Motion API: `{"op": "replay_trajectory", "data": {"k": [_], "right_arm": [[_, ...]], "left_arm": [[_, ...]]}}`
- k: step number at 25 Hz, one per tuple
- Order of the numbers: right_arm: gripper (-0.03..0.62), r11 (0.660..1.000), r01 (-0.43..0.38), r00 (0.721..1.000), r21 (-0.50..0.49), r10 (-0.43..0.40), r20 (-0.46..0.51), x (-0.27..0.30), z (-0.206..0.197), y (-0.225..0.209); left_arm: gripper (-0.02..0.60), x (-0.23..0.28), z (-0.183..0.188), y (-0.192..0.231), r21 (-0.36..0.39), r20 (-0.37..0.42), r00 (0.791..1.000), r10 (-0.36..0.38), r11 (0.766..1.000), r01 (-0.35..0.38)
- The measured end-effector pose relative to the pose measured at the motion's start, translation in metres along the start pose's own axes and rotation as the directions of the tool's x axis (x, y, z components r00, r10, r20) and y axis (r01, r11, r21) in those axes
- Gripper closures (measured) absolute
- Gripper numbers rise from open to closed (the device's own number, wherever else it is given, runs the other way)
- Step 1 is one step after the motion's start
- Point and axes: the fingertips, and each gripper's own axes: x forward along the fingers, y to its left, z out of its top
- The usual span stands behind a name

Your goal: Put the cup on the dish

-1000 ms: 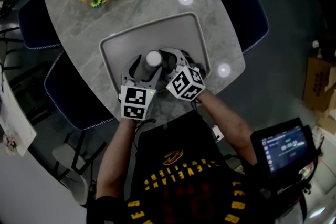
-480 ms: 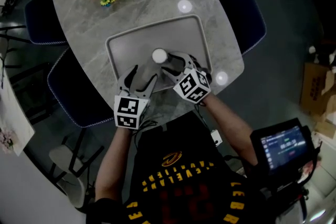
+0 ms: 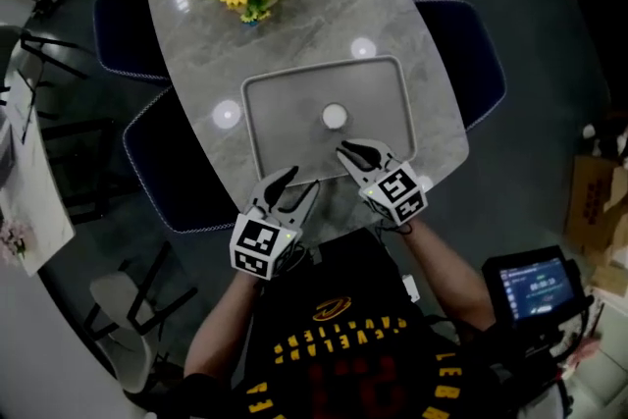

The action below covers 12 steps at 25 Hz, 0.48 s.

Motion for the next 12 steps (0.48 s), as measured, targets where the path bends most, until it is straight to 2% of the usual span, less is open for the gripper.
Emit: {"op": "replay_trajectory", "data": {"k": [1, 3, 5, 8, 12], "right_arm": [[0.584, 0.999, -0.013, 1.000, 0.049, 0.012, 0.025, -0.003, 0.003, 0.001], [0.588, 0.991, -0.027, 0.998, 0.129, 0.018, 0.064, -0.009, 0.008, 0.006], [0.588, 0.987, -0.029, 0.995, 0.157, 0.014, 0.095, -0.020, 0.014, 0.023], [0.588, 0.989, -0.030, 0.992, 0.141, 0.011, 0.127, -0.035, 0.025, 0.054], [0.588, 0.994, -0.013, 0.994, 0.111, 0.000, 0.113, -0.036, 0.026, 0.062]], "left_arm": [[0.447, -0.004, 0.003, -0.001, -0.015, 0.015, 1.000, -0.002, 1.000, 0.002], [0.581, -0.015, 0.007, -0.004, -0.038, 0.036, 0.999, 0.005, 0.999, -0.003], [0.581, -0.034, 0.005, -0.012, -0.030, 0.052, 0.999, 0.005, 1.000, -0.003], [0.581, -0.062, -0.004, -0.022, 0.004, 0.073, 0.997, 0.009, 1.000, -0.009], [0.581, -0.066, -0.008, -0.019, -0.009, 0.079, 0.996, 0.031, 1.000, -0.030]]}}
